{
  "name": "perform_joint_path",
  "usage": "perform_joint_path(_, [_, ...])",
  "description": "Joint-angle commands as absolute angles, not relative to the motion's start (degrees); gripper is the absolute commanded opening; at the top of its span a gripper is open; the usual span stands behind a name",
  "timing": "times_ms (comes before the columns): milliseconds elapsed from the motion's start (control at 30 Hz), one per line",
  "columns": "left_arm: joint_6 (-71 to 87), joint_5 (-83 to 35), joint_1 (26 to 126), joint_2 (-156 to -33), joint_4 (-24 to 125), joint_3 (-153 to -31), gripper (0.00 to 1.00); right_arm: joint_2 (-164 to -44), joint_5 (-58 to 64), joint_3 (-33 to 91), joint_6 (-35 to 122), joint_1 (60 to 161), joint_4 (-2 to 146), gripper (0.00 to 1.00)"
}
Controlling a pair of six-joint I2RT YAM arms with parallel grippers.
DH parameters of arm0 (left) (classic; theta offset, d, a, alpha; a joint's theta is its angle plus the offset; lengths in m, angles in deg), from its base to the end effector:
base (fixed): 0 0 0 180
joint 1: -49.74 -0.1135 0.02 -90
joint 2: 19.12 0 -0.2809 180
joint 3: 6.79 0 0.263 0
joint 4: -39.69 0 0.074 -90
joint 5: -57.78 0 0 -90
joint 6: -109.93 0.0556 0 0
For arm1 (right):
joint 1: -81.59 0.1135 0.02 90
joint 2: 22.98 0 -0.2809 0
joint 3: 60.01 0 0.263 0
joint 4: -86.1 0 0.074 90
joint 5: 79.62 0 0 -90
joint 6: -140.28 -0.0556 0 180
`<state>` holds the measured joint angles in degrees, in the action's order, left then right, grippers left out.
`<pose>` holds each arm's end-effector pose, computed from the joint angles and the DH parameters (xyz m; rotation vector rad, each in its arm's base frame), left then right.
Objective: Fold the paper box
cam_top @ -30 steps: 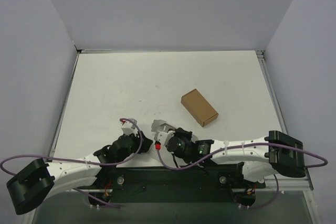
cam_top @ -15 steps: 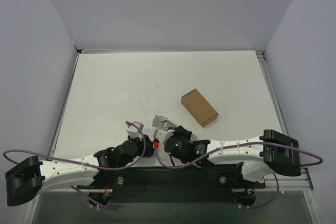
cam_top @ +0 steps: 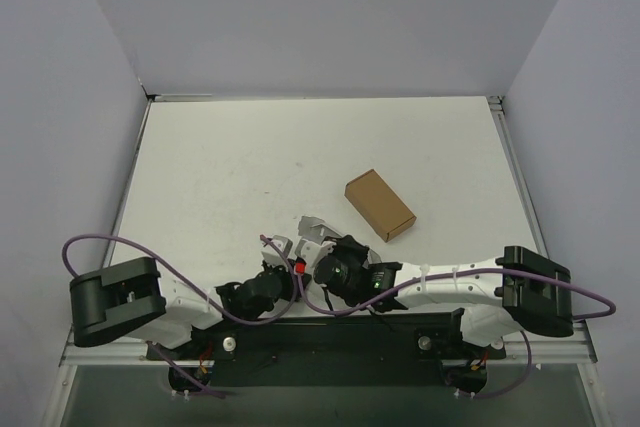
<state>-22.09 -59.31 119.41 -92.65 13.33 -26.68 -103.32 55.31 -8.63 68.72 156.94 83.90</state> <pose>0.0953 -0.1844 0.1145 0.1979 2.0656 -0.7577 0.1139 0.2803 0.2044 -1.0840 1.6211 -0.1801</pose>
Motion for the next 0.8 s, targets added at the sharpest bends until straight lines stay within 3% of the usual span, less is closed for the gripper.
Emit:
perform_joint_path(0, [-27.3,-57.7,119.9,-99.4,4.1,-25.0,0.32,-102.4,54.8,-6.6,66.5,158.5,82.6,0.00])
perform_joint_path(300, [-31.0,-56.2,120.1,-105.8,0.5,-24.1,0.24,-105.9,52.4,-7.0,56.1,161.4,77.1,0.00])
perform_joint_path(767, [-32.8,-57.5,120.6,-105.2,0.2,-22.6,0.24,-112.3,48.8,-6.3,51.7,160.6,74.6,0.00])
